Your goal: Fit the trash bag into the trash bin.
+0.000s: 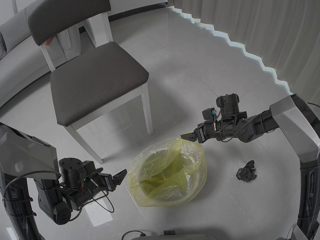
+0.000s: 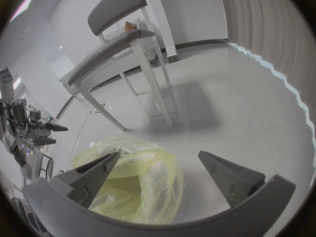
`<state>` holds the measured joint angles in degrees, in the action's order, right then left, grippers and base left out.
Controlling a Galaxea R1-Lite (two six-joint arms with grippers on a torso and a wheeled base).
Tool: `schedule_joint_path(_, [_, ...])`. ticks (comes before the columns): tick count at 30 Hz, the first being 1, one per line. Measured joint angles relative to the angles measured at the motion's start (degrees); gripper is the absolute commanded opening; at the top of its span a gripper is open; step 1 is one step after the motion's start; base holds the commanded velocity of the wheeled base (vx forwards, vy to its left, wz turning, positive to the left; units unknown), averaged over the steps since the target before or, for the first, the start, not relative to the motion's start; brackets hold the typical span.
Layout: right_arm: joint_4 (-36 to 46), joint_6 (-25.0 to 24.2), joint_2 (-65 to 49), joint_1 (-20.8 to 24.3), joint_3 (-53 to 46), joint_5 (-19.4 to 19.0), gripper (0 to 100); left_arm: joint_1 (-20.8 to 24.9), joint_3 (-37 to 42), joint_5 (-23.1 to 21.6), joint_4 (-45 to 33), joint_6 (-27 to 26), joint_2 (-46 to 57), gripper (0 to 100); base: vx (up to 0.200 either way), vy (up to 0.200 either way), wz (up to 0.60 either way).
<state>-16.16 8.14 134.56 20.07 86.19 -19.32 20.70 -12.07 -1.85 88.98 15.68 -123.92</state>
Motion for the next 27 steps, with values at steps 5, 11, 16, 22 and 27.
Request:
schedule_joint_path(5, [0.3, 0.2, -1.3, -0.8, -2.3, 0.9, 100, 0.2, -4.5, 0.0, 0.0, 1.2, -3.0, 100, 0.0, 0.0, 0.0])
schedule_joint_path(11, [0.3, 0.3, -4.5, -1.8, -7.1, 2.7, 100, 0.2, -9.0, -0.3, 0.0, 1.5, -7.3, 100, 0.0, 0.0, 0.0])
schedule_joint_path(16, [-0.5, 1.2, -7.8, -1.5, -17.0, 3.4, 100, -0.2, -12.7, -0.7, 0.0, 1.6, -10.2, 100, 0.0, 0.0, 0.0])
schedule_joint_path(22, [-5.5, 1.5, -10.1, 0.5, -27.1, 4.8, 100, -0.5, -17.6, -1.4, -1.1, 1.6, -13.0, 100, 0.0, 0.0, 0.0])
schedule_joint_path(27, [-8.2, 1.4, -10.8, 3.1, -31.5, 6.2, 100, -0.6, -19.7, -2.1, -1.5, 1.5, -14.9, 100, 0.0, 0.0, 0.0])
